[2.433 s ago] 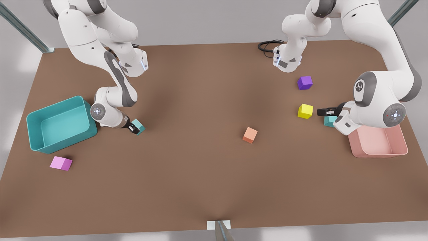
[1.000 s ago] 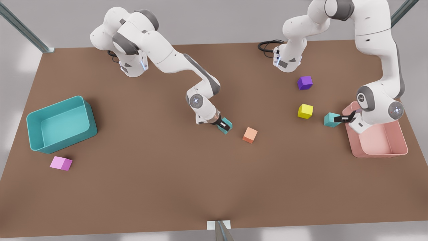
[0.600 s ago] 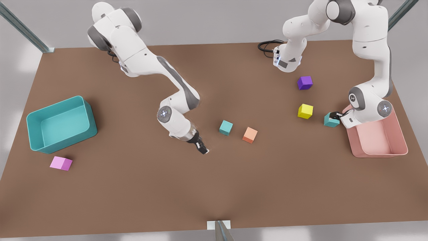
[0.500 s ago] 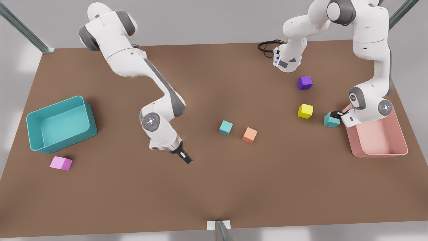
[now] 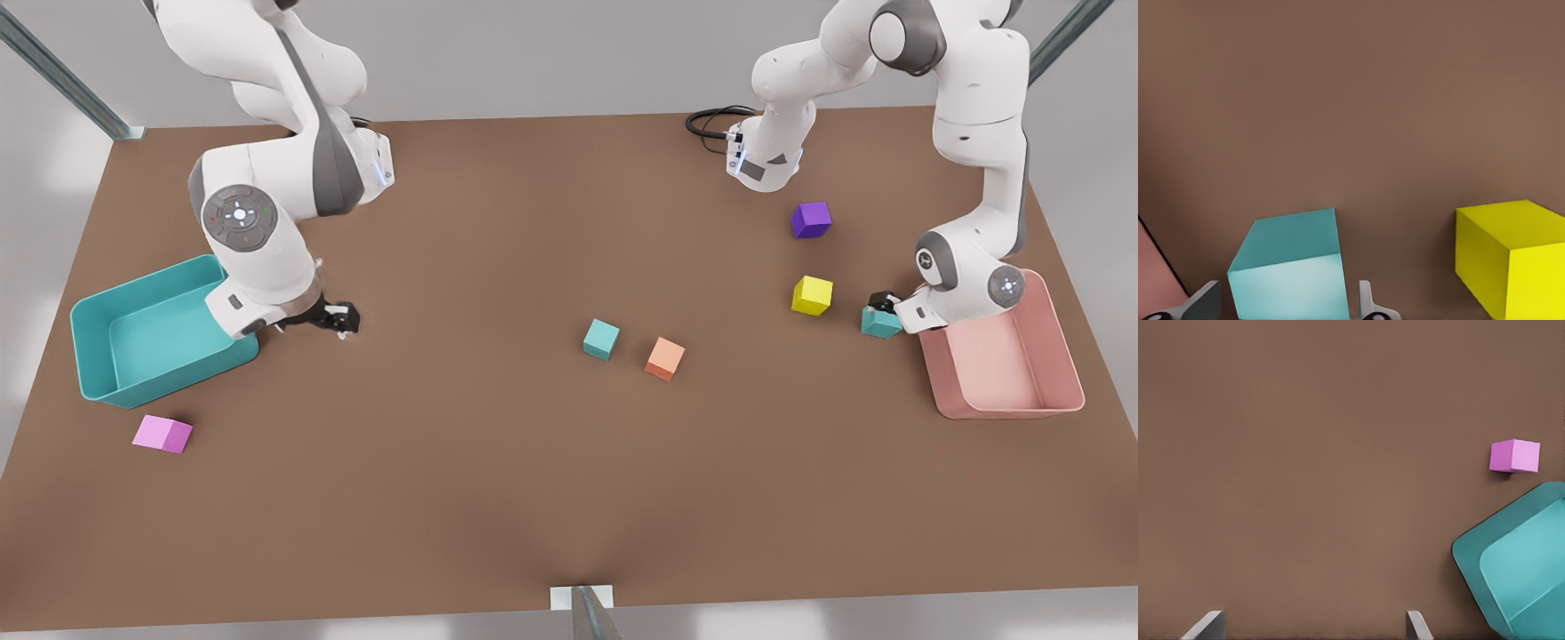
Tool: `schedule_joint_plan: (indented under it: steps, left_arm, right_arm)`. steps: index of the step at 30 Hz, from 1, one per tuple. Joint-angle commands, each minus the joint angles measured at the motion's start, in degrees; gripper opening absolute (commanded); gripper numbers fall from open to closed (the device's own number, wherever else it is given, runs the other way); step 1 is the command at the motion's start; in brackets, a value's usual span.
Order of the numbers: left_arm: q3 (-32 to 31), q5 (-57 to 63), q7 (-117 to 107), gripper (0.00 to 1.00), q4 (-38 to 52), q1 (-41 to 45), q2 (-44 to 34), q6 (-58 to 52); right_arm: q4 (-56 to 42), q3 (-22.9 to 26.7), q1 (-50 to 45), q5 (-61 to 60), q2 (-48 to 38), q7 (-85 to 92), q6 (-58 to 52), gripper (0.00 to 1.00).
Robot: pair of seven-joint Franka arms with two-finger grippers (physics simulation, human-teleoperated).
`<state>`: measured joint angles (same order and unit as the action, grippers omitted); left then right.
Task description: Stack the two blue cubes on top of each other
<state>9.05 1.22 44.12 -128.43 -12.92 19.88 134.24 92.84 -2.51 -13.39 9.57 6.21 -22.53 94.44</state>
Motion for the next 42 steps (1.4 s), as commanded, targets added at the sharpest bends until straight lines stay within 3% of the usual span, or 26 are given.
schedule_joint_plan:
  steps: [1,4,5,6,14,17,22,28,31,32,34,37,39,42]
  left_arm:
    - [0.0,0.01,-3.34,1.0,0.02,0.0,-0.01,0.23]
    - [0.0,0.01,-5.36,1.0,0.02,0.35,0.69,0.32]
    - [0.0,0.01,-5.45,0.93,0.02,0.44,0.95,0.32]
    - [0.0,0.09,-5.36,0.77,0.02,0.52,0.95,0.32]
    - [0.0,0.1,-5.45,0.75,0.37,0.88,2.1,0.49]
    - [0.0,0.01,-5.45,0.87,0.37,0.88,2.27,0.58]
    - [0.0,-0.17,-5.45,0.71,0.46,0.88,2.71,0.67]
    - [-0.26,-0.61,-9.76,0.61,0.98,3.86,1.66,0.4]
    - [-0.35,-0.7,-28.53,0.61,4.05,15.89,-4.67,-5.56]
    - [-2.27,-0.7,-36.7,0.61,10.79,18.8,-4.41,-13.18]
    - [-15.53,-0.61,-61.47,0.61,24.87,19.24,-2.22,-22.97]
    - [-38.65,0.09,-99.64,0.61,30.5,19.33,5.6,-24.03]
    - [-41.74,3.35,-108.72,0.61,36.49,24.25,13.6,-23.85]
    - [-41.66,3.26,-109.34,0.61,36.76,27.5,14.14,-22.19]
  right_arm:
    - [0.06,0.14,0.91,-2.54,-0.41,30.44,-5.84,1.0]
    - [-0.03,0.14,1.08,-2.72,-0.32,29.12,-7.25,1.0]
    - [-0.11,0.14,1.08,-2.72,-0.23,29.03,-7.25,1.0]
    - [-0.11,0.14,1.08,-2.72,-0.23,28.94,-7.34,1.0]
    - [-0.11,0.14,1.08,-2.72,0.12,27.63,-7.51,1.0]
    - [-0.11,0.14,1.08,-2.72,0.21,27.63,-7.78,1.0]
    - [-0.29,0.22,1.17,-2.72,0.12,27.63,-7.78,1.0]
    - [-2.22,0.31,1.52,-1.58,-0.23,28.42,-9.36,1.0]
    - [-5.83,3.3,2.49,-1.05,0.12,28.07,-9.71,1.0]
    - [-5.83,3.3,2.49,-1.05,0.12,28.5,-9.71,1.0]
    - [-5.74,3.3,2.49,-1.05,0.3,28.86,-10.5,1.0]
    - [-5.74,3.21,2.31,-1.14,0.47,28.77,-11.29,1.0]
    - [-5.74,3.21,2.31,-1.14,0.47,28.68,-11.21,1.0]
    - [-5.74,3.21,2.31,-1.31,0.47,28.24,-11.21,1.0]
